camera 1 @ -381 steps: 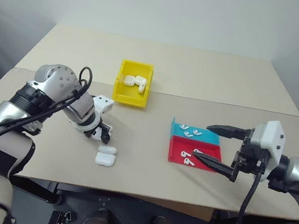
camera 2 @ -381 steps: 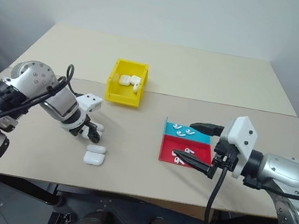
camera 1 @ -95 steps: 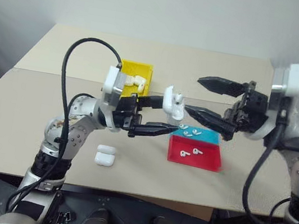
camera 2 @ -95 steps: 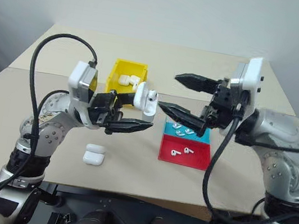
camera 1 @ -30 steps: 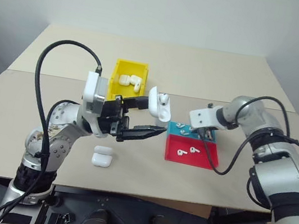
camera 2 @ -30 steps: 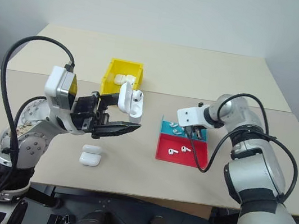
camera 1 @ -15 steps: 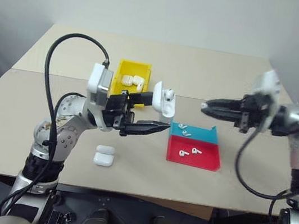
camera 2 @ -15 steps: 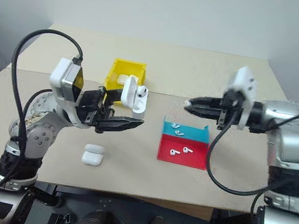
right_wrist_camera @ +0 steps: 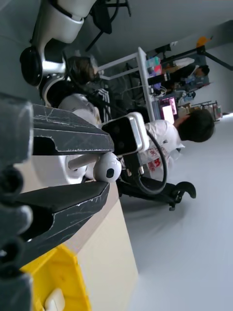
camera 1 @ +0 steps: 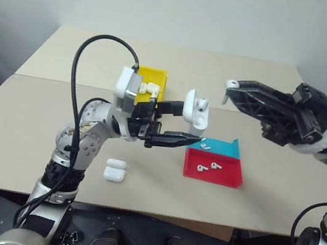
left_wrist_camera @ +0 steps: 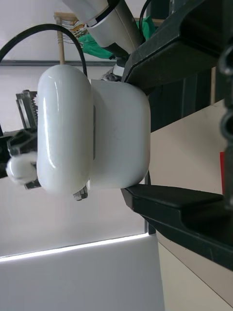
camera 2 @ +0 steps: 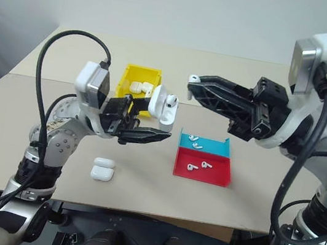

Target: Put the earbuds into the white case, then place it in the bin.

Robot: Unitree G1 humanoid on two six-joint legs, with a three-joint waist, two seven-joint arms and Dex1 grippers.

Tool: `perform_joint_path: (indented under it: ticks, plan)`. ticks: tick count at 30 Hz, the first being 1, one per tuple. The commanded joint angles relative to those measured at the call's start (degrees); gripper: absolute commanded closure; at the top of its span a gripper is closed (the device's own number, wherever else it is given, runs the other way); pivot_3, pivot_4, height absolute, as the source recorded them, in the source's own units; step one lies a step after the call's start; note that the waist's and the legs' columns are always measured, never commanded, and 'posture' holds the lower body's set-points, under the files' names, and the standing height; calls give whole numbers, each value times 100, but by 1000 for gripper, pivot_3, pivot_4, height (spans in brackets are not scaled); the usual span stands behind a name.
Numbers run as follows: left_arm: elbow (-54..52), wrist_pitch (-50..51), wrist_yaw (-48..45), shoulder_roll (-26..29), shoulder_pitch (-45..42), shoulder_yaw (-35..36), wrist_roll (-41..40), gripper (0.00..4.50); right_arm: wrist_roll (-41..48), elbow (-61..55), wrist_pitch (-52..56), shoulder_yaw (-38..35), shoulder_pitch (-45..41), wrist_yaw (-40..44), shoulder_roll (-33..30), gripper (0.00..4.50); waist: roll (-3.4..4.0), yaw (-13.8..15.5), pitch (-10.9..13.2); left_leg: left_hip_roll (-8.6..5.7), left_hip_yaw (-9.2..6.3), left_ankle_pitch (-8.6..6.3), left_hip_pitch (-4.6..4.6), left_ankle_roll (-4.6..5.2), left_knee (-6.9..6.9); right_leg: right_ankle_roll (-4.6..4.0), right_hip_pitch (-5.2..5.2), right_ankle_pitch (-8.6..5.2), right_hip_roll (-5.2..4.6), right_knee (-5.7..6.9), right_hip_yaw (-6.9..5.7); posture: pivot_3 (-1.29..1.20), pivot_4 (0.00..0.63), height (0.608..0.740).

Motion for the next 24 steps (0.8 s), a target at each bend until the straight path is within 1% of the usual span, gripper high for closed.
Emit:
perform_joint_path:
  ticks: [1,5,7,9,15,23,24]
  plan:
    - [-74,-74,116,-113,-86,-19,55,1779,645,-264,-225,78,80,-487,-92,3875,0,-5,0,0,0,0,0,0,0,1,0,-1,0,0,0,0,150,740]
    - [-121,-45,199,-188,-47,-26,79,1779,974,-340,-352,191,202,-714,-232,3875,0,-4,0,0,-1,1,1,1,0,13,0,-8,1,1,0,0,150,740]
    - [-148,-34,218,-209,-30,-26,72,1779,1035,-362,-415,232,294,-749,-329,3875,0,-2,0,0,-1,0,1,1,0,34,0,-21,1,0,0,0,150,740]
    - [-175,-19,232,-212,-19,-16,52,1779,1049,-386,-469,274,380,-767,-416,3875,0,-3,0,0,-1,0,0,1,0,36,0,-22,0,-1,0,0,150,740]
    - [-240,12,258,-211,-1,5,-7,1779,921,-464,-586,470,551,-762,-617,3875,0,-7,0,1,-2,1,0,1,0,35,0,-24,1,-1,0,0,150,740]
    - [-266,25,247,-216,23,-4,-31,1779,653,-611,-854,668,638,-659,-685,3875,0,2,0,0,-2,0,-1,1,0,25,0,-31,1,-3,0,0,150,740]
    - [-272,29,247,-216,27,-2,-34,1779,639,-628,-878,678,648,-656,-700,3525,0,2,0,0,-2,0,-1,1,0,25,0,-31,1,-3,0,0,150,740]
